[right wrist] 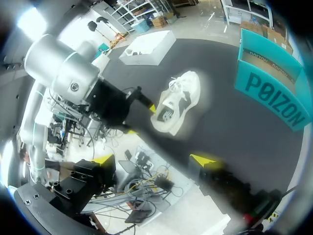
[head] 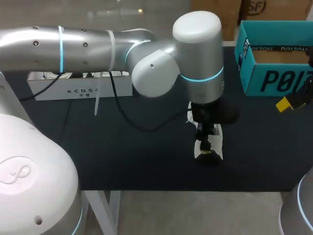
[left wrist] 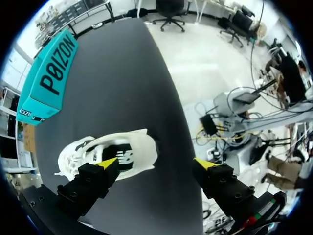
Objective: Take the shoe out of the shoebox, open the shoe tongue, remove and reinsert the insole, then place the shoe into the shoebox
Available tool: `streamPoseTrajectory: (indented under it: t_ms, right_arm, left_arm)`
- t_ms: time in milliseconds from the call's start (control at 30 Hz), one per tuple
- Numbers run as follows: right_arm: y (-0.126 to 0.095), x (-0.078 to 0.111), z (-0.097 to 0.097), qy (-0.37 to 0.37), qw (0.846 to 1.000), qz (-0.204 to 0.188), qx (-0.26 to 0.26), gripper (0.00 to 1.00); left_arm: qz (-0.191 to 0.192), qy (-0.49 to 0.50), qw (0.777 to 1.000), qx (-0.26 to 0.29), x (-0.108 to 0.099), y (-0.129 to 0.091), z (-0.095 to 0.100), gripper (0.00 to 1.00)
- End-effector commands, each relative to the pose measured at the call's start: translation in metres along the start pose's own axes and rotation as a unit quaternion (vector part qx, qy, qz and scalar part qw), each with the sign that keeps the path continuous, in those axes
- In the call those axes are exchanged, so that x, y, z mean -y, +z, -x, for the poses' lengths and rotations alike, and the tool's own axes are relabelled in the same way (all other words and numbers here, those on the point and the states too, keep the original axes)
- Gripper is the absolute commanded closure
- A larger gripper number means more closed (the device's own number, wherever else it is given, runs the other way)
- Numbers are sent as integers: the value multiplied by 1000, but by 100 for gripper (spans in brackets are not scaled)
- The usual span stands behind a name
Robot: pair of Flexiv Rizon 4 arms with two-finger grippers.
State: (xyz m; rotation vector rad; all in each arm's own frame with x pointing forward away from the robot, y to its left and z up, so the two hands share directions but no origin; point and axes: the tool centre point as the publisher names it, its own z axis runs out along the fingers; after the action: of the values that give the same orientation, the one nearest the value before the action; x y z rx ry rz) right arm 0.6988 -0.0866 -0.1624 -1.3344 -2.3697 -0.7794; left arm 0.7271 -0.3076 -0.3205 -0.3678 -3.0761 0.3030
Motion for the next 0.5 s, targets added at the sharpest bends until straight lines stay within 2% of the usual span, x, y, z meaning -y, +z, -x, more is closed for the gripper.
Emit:
streamPoseTrajectory:
  t_ms: [33,500]
  right_arm:
    - [0,0,0,1,1000,-1,1,0]
    - [0,0,0,1,1000,-1,1,0]
  left_arm:
    - [11,2,1000,-15,10,13,10,0]
    - [25,-15,999,-44,10,44,7,0]
